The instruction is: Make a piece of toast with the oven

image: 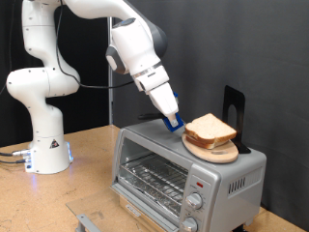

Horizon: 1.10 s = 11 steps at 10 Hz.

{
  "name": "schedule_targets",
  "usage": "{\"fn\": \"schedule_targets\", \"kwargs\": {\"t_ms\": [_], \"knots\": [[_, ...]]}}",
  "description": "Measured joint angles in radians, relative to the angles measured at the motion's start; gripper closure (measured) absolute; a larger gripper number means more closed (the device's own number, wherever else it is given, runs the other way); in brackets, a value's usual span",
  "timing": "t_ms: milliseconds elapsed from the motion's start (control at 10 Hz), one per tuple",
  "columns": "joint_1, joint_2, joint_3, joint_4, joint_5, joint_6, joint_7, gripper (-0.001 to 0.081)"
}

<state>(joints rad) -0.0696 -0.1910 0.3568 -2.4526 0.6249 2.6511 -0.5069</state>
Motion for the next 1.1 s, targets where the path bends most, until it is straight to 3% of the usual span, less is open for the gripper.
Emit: {"fn": "schedule_targets", "kwargs": {"t_ms": [300,600,800,1100], "knots": [[0.009,-0.046,0.000,-0.039,0.003,-0.033,0.000,0.0542],[0.017,-0.116,-0.011,-0.067,0.055,-0.172,-0.006,0.0542],[0.018,-0.185,-0.056,-0.069,0.125,-0.285,-0.015,0.0542],[-0.008,-0.241,-0.138,-0.058,0.130,-0.378,-0.011,0.0542]]}}
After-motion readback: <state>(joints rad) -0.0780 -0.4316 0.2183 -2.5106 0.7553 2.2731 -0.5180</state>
